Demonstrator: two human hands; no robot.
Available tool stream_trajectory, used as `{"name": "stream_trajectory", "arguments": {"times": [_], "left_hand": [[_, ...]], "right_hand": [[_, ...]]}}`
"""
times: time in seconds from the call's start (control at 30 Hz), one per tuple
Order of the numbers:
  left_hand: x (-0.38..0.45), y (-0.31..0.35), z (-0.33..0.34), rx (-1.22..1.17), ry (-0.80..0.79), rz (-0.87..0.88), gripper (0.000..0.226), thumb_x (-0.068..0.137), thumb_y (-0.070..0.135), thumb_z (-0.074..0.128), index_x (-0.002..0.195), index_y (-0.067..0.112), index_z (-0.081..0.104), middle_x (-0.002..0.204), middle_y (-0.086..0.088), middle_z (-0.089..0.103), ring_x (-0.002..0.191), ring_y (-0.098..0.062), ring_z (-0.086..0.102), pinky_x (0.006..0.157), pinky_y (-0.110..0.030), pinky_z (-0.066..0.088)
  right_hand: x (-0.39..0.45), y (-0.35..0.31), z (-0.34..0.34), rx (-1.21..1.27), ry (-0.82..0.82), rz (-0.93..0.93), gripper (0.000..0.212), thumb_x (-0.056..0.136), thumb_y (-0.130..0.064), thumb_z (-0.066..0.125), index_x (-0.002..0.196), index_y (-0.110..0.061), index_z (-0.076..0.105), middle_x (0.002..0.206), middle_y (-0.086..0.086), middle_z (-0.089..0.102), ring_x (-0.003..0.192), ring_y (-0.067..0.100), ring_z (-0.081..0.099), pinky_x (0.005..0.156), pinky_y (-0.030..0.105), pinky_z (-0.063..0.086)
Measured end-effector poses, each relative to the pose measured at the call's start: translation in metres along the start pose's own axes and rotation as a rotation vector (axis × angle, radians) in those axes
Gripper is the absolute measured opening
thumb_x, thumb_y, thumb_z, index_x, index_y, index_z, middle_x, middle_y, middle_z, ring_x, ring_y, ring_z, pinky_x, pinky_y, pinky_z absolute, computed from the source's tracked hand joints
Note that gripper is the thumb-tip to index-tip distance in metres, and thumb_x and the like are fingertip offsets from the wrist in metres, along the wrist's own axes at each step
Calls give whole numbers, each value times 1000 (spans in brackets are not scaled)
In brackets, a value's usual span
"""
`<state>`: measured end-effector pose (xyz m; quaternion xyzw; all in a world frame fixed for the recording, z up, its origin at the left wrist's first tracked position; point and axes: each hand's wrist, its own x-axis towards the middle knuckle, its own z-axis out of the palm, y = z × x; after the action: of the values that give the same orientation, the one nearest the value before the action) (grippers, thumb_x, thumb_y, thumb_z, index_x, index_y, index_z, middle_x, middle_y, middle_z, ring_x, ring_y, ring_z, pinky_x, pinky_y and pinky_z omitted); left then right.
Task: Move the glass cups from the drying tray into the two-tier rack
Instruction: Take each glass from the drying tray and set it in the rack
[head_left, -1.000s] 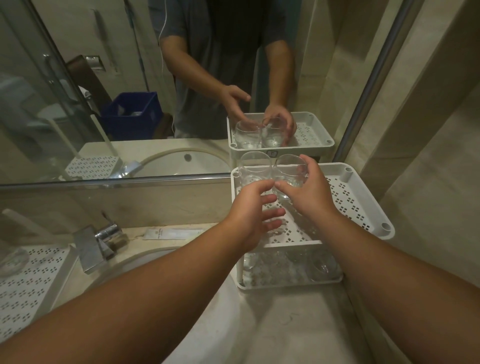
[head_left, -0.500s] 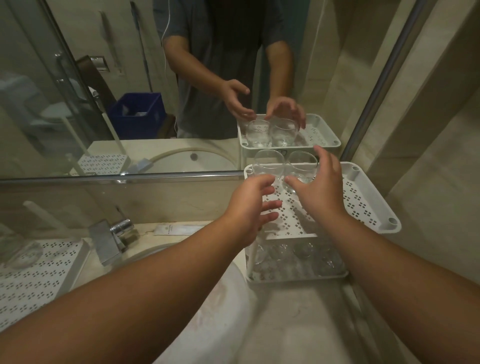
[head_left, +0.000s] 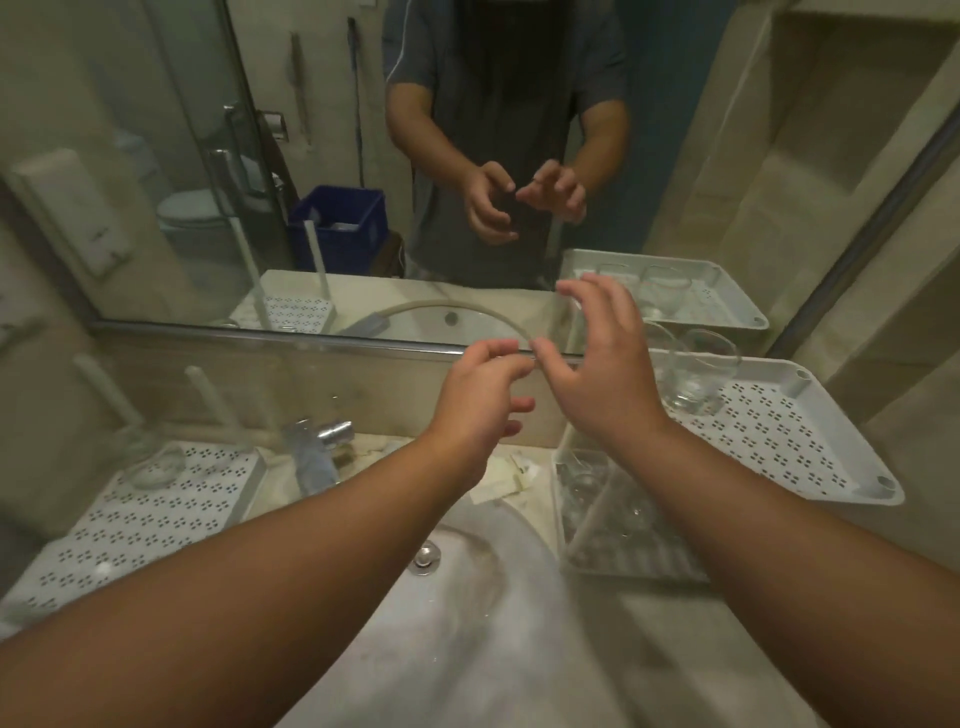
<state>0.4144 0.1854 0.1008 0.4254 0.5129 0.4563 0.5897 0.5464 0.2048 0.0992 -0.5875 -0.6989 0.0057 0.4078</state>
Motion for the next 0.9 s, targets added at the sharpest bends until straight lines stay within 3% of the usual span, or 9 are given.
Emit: {"name": "stream_trajectory", "arguments": {"times": [0.23, 0.37, 0.43, 0.6, 0.7, 0.77, 0.83, 0.9], "left_hand": [[-4, 6, -115, 17, 160, 14, 22, 96, 23, 55, 117, 28, 60, 114, 5, 63, 97, -27, 71, 90, -46, 54], [-8, 3, -183, 51, 251, 10, 22, 94, 23, 57, 116, 28, 61, 115, 2, 64, 96, -27, 70, 78, -40, 51], [-11, 1, -219, 50, 303, 9, 22, 93, 24, 59, 114, 30, 61, 116, 4, 65, 94, -21, 68, 73, -34, 48], [-18, -4, -302, 94, 453, 30, 28, 90, 24, 62, 117, 29, 63, 122, 0, 63, 101, -16, 59, 82, -35, 45], [-23, -8, -346, 80, 520, 29, 28, 91, 22, 62, 117, 29, 63, 124, -2, 62, 103, -14, 57, 79, -32, 40], [-25, -13, -373, 73, 569, 28, 29, 91, 20, 63, 119, 26, 63, 124, -2, 63, 108, -15, 58, 77, -27, 40], [-26, -18, -394, 66, 610, 24, 29, 89, 19, 65, 118, 25, 64, 124, -2, 64, 112, -16, 59, 80, -26, 43], [-27, -23, -413, 59, 634, 6, 31, 86, 21, 66, 117, 24, 65, 121, 0, 65, 112, -16, 60, 86, -29, 44]], "right_hand": [[1, -89, 75, 142, -147, -28, 45, 90, -30, 67, 131, -25, 51, 142, -4, 37, 125, 3, 37, 94, 1, 19], [1, -142, 122, 235, -237, -23, 45, 90, -32, 66, 132, -29, 49, 147, -8, 33, 131, 9, 40, 105, 23, 36], [0, -169, 146, 269, -311, -41, 50, 91, -31, 65, 137, -31, 46, 157, -8, 23, 137, 10, 35, 107, 24, 33], [-3, -226, 202, 307, -448, -104, 67, 92, -31, 65, 149, -35, 32, 164, -8, 4, 143, 14, 32, 112, 30, 33], [-6, -252, 233, 306, -507, -123, 68, 93, -31, 63, 151, -35, 29, 165, -7, 1, 146, 16, 28, 112, 26, 28], [-9, -266, 253, 275, -557, -131, 70, 94, -33, 62, 153, -37, 26, 165, -6, -3, 147, 17, 23, 104, 20, 25], [-13, -278, 273, 238, -604, -134, 70, 94, -33, 62, 153, -38, 24, 165, -6, -6, 146, 17, 24, 97, 17, 25], [-17, -287, 292, 243, -630, -143, 70, 94, -33, 62, 153, -37, 25, 165, -6, -3, 145, 18, 28, 98, 19, 27]]}}
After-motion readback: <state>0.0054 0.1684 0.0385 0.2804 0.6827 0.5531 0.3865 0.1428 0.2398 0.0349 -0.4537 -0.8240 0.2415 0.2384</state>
